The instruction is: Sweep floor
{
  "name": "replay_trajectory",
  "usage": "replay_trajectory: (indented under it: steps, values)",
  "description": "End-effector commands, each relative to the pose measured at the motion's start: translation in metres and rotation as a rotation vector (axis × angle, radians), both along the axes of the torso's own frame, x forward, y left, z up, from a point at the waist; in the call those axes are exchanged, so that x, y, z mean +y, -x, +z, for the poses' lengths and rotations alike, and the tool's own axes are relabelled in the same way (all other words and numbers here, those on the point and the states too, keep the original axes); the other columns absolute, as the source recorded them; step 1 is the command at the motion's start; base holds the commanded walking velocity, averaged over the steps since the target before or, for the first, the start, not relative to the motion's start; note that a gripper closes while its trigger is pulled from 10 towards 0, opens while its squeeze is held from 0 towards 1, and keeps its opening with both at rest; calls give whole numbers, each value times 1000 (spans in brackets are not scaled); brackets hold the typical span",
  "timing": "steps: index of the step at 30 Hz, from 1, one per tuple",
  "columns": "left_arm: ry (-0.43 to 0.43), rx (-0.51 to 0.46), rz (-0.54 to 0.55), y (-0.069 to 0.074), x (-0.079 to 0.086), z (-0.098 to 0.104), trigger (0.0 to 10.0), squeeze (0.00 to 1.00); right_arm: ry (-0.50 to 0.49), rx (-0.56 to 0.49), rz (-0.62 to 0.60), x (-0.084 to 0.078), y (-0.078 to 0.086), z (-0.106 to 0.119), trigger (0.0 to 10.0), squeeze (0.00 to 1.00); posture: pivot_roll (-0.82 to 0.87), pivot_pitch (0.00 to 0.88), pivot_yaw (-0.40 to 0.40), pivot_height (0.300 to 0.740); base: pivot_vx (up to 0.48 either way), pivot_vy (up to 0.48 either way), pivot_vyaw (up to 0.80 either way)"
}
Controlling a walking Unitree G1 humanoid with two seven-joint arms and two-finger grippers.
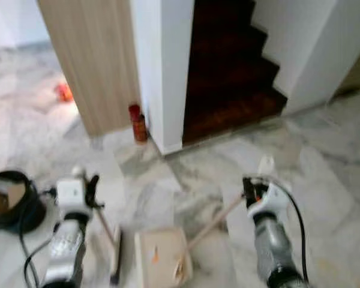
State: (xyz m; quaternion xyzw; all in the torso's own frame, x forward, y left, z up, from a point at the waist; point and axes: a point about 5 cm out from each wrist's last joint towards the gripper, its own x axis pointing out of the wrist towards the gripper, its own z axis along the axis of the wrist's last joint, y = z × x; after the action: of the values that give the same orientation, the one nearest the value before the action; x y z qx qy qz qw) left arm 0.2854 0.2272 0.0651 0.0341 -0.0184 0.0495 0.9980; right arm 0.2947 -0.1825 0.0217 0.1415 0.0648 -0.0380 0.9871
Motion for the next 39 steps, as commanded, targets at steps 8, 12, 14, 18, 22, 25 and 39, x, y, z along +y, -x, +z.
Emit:
replay_trajectory:
  steps: [8, 12, 14, 18, 22, 25, 39]
  values:
    - [-1, -17, 0, -2, 1, 5, 10000, 0, 7, -42, 12, 3, -9, 11, 10000, 0, 12, 0, -26, 740, 0, 323, 0]
    - [-1, -17, -4, -3, 0, 5, 10000, 0, 14, -42, 18, 3, -9, 11, 10000, 0, 10, 0, -24, 740, 0, 325, 0]
    - [-2, -17, -7, -3, 0, 5, 10000, 0, 15, -43, 17, 3, -9, 11, 10000, 0, 9, 0, -22, 740, 0, 322, 556]
    - [-1, -18, -11, -3, 0, 5, 10000, 0, 16, -44, 18, 4, -9, 11, 10000, 0, 9, 0, -22, 740, 0, 322, 800]
    - [-3, -17, -12, -3, 0, 5, 10000, 0, 15, -44, 20, 4, -9, 11, 10000, 0, 9, 0, -21, 740, 0, 325, 520]
    - [-4, -16, -13, -3, 0, 5, 10000, 0, 7, -42, 16, 4, -9, 11, 10000, 0, 9, 0, -20, 740, 0, 322, 0]
    - [-3, -15, -24, -4, -2, 5, 10000, 0, -4, -48, 14, 4, -9, 11, 10000, 0, 10, 0, -20, 740, 0, 324, 0]
